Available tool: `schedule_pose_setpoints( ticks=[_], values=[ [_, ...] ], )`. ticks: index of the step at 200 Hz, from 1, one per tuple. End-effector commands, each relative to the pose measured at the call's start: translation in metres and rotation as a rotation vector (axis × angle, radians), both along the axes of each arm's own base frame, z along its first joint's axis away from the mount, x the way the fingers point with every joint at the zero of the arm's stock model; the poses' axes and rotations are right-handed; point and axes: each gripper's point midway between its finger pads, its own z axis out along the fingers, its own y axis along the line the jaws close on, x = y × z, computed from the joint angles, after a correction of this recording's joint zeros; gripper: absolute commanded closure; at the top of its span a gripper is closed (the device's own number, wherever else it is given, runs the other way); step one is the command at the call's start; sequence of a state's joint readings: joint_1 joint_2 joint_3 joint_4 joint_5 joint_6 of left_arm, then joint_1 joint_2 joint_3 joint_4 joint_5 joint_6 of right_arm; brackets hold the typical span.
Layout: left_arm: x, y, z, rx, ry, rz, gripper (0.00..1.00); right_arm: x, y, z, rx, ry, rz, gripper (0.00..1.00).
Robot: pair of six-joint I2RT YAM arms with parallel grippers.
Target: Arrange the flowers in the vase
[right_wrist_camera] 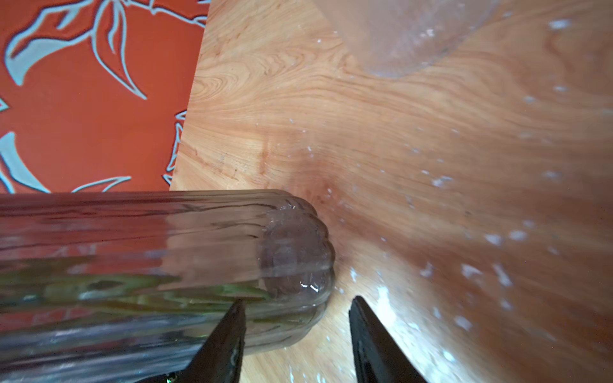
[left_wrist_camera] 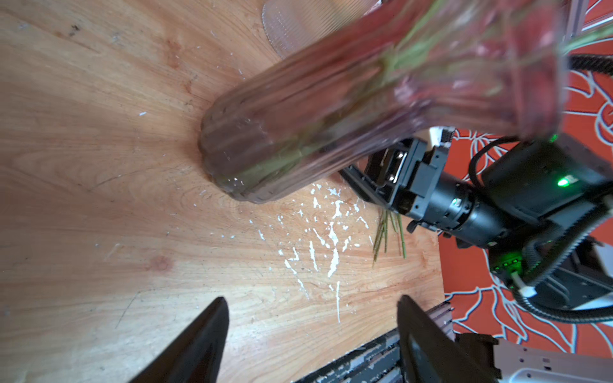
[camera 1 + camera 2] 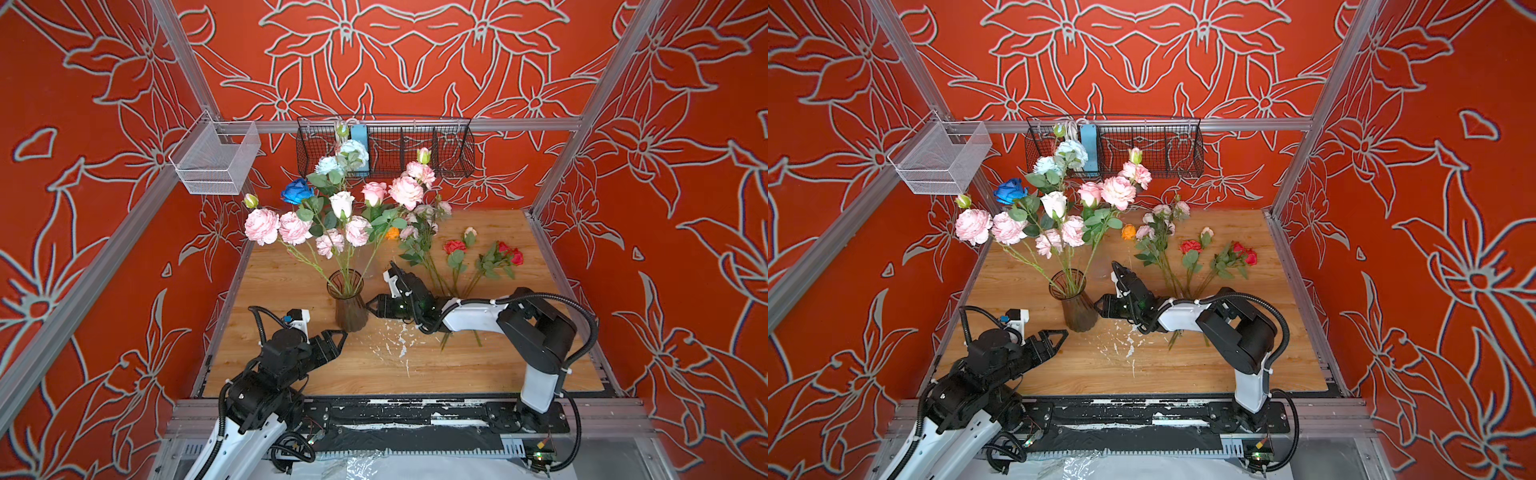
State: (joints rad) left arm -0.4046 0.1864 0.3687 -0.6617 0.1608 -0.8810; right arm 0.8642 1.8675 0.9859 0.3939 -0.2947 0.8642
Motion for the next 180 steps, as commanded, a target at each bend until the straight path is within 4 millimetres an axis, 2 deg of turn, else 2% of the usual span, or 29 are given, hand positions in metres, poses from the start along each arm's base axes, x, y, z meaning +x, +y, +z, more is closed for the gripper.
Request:
schedule_pose_setpoints(
  ticks=[1, 50, 102, 119, 141, 180],
  values=[
    [0.012, 0.007, -0.009, -0.013, -0.024, 0.074, 0.16, 0.01, 0.02, 0.013, 0.05, -0.028, 0.001, 0.48],
    [0.028, 0.029, -0.034, 0.032, -0.004, 0.239, 0.16, 0.025, 0.056, 0.016, 0.086, -0.032, 0.021, 0.49],
    [0.042, 0.059, -0.057, 0.066, -0.011, 0.449, 0.2, 0.032, 0.071, 0.008, 0.101, -0.019, 0.033, 0.5],
    [0.05, 0.053, -0.056, 0.059, -0.032, 0.432, 0.24, 0.033, 0.07, 0.008, 0.092, -0.023, 0.029, 0.5],
    [0.058, 0.045, -0.06, 0.096, -0.022, 0.381, 0.23, 0.033, 0.069, 0.007, 0.083, -0.029, 0.033, 0.5],
    [0.065, 0.033, -0.063, 0.202, 0.031, 0.306, 0.2, 0.039, 0.046, -0.001, 0.033, -0.026, -0.019, 0.49]
  ],
)
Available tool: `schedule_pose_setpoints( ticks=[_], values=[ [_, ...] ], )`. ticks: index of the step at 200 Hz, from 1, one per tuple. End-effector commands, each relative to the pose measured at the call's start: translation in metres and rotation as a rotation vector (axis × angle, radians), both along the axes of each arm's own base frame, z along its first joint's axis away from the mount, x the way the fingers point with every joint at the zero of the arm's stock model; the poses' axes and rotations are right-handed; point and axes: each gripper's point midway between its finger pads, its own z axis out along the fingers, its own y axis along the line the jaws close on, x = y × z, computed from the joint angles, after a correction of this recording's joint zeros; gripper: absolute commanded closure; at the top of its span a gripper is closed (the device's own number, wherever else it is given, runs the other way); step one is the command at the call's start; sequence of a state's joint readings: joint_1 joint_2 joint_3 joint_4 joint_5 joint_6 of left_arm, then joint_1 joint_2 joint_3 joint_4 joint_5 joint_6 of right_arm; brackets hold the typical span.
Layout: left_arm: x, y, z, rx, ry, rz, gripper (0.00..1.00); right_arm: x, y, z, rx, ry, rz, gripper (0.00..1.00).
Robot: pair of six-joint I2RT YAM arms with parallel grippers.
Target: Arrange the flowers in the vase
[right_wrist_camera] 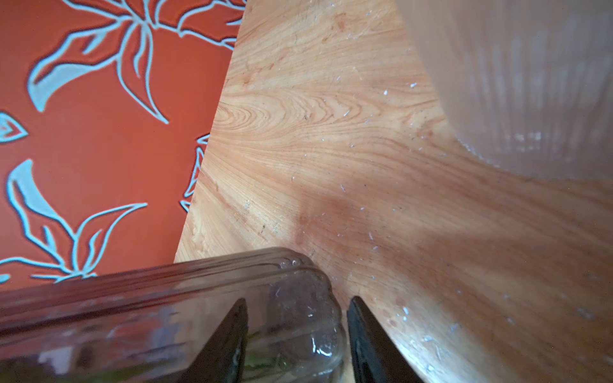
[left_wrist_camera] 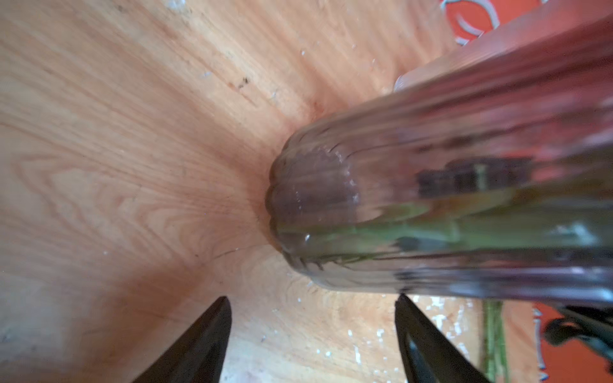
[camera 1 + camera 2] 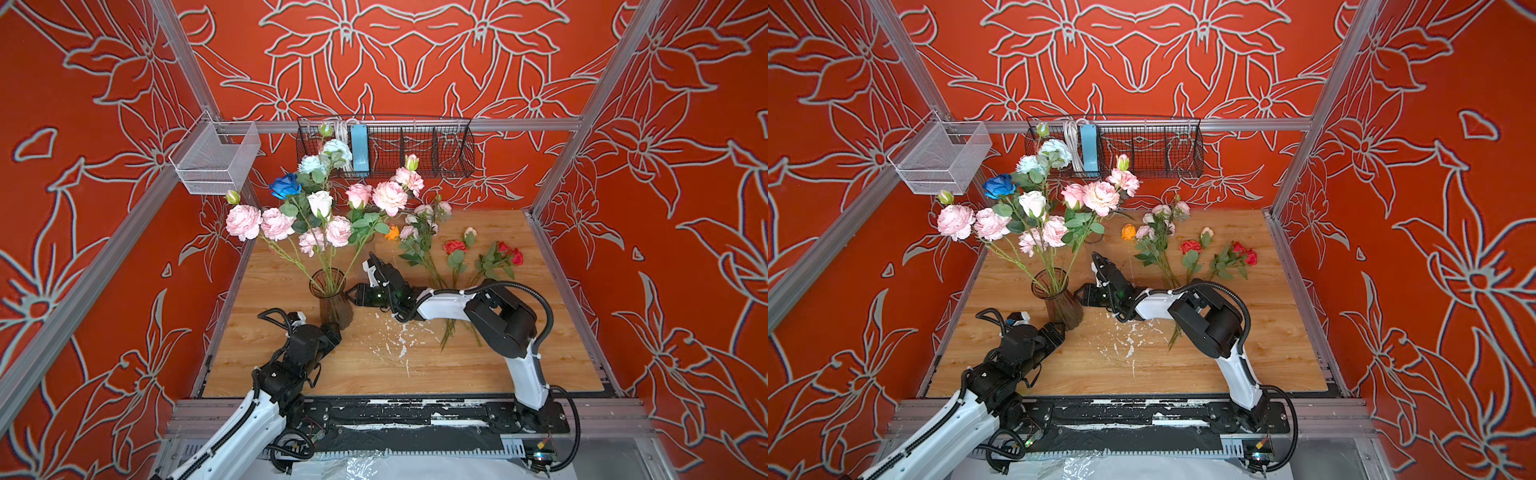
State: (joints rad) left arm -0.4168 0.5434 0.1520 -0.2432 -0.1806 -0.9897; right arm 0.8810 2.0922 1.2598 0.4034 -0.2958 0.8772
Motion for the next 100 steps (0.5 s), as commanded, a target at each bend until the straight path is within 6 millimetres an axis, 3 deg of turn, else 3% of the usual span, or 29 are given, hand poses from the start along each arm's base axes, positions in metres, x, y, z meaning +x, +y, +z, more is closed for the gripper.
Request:
schedule_pose_setpoints(
  ticks=[1, 51, 100],
  values=[
    [0.015, -0.007, 0.021, 0.043, -0.054, -0.028, 0.19, 0.002, -0.013, -0.001, -0.018, 0.003, -0.031, 0.49],
    [0.02, 0.006, 0.012, 0.121, -0.038, 0.068, 0.14, 0.005, -0.043, 0.0, -0.027, 0.003, -0.074, 0.47],
    [0.024, 0.023, 0.005, 0.133, -0.038, 0.207, 0.12, 0.001, -0.045, 0.003, -0.017, 0.006, -0.058, 0.48]
  ],
)
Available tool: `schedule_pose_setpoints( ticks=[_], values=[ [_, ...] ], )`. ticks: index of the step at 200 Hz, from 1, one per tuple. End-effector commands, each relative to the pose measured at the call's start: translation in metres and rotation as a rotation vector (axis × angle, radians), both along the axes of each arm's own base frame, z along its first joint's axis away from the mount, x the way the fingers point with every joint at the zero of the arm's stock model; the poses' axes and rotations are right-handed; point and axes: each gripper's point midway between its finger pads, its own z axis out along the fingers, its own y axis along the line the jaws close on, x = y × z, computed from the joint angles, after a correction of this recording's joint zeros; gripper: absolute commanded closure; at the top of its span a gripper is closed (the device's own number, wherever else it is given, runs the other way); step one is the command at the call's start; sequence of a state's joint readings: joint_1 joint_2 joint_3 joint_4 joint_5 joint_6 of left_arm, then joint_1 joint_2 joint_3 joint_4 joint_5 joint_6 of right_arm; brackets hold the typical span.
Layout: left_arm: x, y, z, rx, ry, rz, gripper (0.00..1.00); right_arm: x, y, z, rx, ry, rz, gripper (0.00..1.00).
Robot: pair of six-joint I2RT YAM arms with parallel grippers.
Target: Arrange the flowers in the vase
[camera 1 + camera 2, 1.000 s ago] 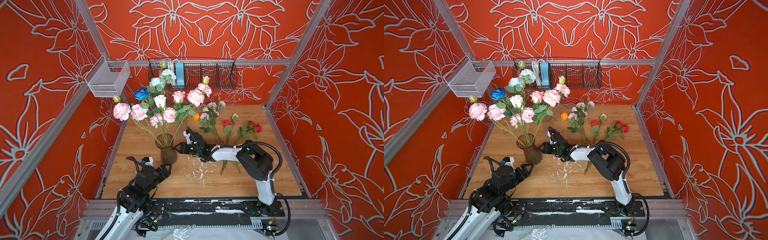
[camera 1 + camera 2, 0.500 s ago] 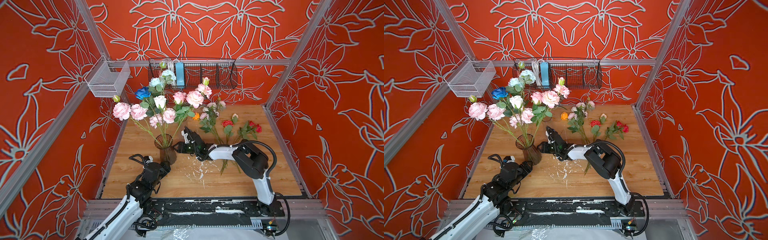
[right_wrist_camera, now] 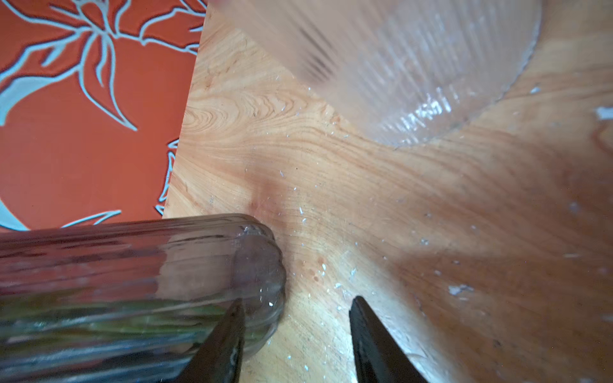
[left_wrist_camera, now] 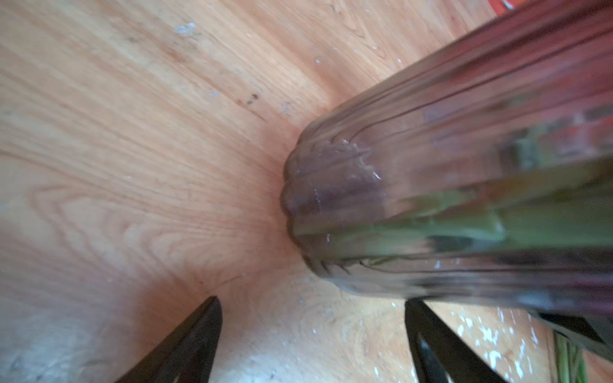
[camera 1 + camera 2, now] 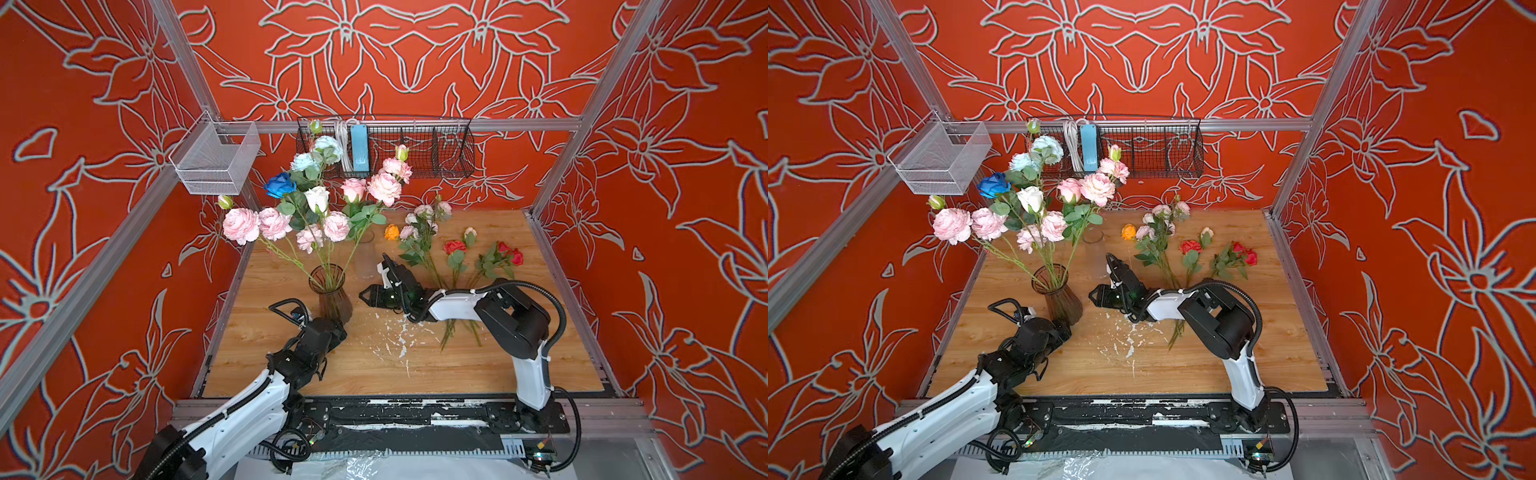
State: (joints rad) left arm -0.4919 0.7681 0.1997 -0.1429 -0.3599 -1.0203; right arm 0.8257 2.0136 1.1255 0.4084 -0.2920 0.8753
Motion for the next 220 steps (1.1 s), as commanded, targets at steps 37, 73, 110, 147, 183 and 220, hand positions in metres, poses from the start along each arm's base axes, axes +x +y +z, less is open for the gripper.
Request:
schedule_pose_setpoints(
  ticks=[37, 73, 110, 147, 183, 220],
  values=[
    [0.019, 0.022, 0.016, 0.034, -0.077, 0.199, 0.12, -0.007, -0.016, 0.021, 0.012, -0.042, -0.013, 0.48],
    [0.028, 0.021, 0.006, 0.045, -0.049, 0.234, 0.1, -0.011, -0.038, 0.023, -0.007, -0.059, -0.041, 0.48],
    [0.036, 0.022, 0.003, 0.06, -0.034, 0.277, 0.09, -0.015, -0.063, 0.03, -0.029, -0.08, -0.067, 0.48],
    [0.047, 0.025, 0.01, 0.069, -0.045, 0.302, 0.09, -0.019, -0.084, 0.039, -0.063, -0.109, -0.098, 0.48],
    [0.063, 0.027, 0.012, 0.069, -0.023, 0.294, 0.09, -0.022, -0.101, 0.05, -0.103, -0.136, -0.115, 0.47],
    [0.079, 0.029, 0.012, 0.09, -0.013, 0.269, 0.1, -0.023, -0.116, 0.066, -0.135, -0.178, -0.138, 0.47]
  ],
)
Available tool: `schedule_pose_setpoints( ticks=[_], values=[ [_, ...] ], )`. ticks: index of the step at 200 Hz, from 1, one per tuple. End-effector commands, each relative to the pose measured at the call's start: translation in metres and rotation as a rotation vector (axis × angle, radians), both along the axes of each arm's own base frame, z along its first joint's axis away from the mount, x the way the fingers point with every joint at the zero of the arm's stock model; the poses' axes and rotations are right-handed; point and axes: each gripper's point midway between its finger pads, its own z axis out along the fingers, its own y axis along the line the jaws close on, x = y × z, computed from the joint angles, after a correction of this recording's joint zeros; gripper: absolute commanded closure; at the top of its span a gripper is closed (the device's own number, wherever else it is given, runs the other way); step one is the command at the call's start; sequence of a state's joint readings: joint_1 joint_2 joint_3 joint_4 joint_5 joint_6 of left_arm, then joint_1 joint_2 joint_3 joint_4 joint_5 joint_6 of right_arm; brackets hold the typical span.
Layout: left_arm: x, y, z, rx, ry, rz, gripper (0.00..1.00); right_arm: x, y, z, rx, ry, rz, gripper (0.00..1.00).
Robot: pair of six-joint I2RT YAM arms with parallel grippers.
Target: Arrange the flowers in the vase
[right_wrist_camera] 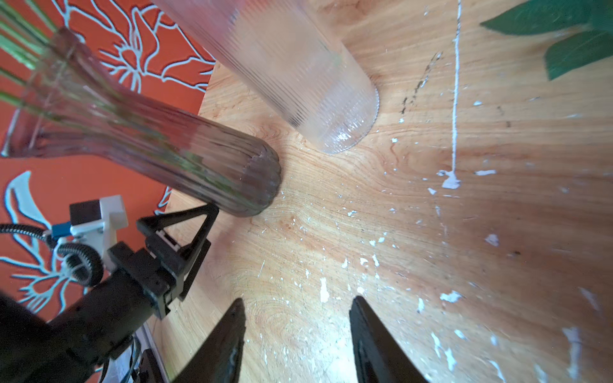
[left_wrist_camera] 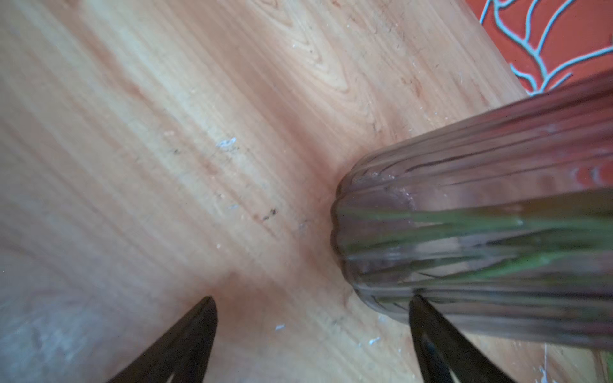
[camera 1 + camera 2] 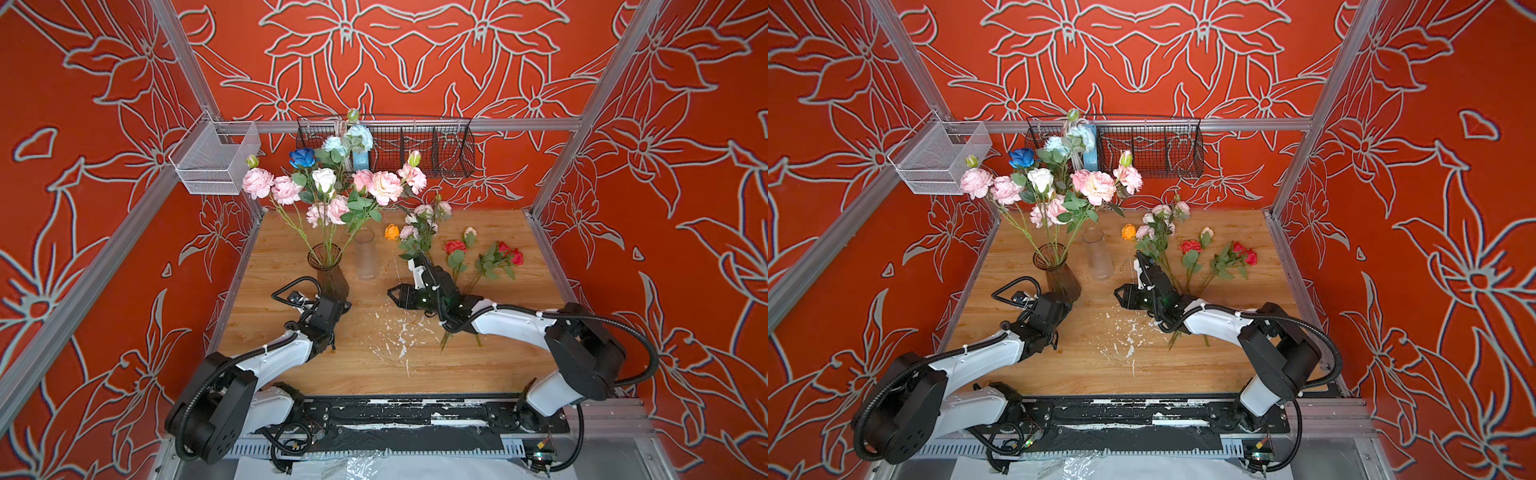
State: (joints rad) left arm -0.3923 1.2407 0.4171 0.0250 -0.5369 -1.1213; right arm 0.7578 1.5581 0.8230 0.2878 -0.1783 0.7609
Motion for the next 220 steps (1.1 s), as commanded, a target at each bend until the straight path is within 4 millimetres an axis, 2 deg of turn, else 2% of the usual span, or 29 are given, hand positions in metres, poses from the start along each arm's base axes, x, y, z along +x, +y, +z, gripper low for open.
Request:
schedule_pose_setpoints(
  ticks=[1, 28, 46, 78, 106, 165, 220],
  values=[
    [0.017, 0.001, 0.007, 0.01, -0.02, -0.016, 0.1, 0.0, -0.018, 0.004, -0.065, -0.03, -0.036, 0.47],
    [0.027, 0.004, 0.002, 0.012, 0.001, -0.021, 0.1, 0.004, -0.026, 0.02, -0.106, -0.053, -0.048, 0.47],
    [0.033, 0.005, 0.0, 0.018, 0.017, -0.025, 0.1, 0.01, -0.023, 0.036, -0.127, -0.045, -0.036, 0.47],
    [0.043, 0.009, -0.003, 0.017, 0.027, -0.021, 0.1, 0.035, -0.022, 0.067, -0.144, -0.068, -0.075, 0.45],
    [0.055, 0.013, 0.004, 0.034, 0.036, -0.025, 0.1, 0.06, -0.017, 0.088, -0.129, -0.083, -0.095, 0.43],
    [0.077, 0.016, 0.005, 0.013, 0.04, -0.032, 0.1, 0.103, 0.001, 0.103, -0.112, -0.08, -0.089, 0.39],
    [0.093, 0.019, 0.002, 0.002, 0.04, -0.033, 0.1, 0.123, 0.021, 0.106, -0.084, -0.078, -0.064, 0.36]
  ],
)
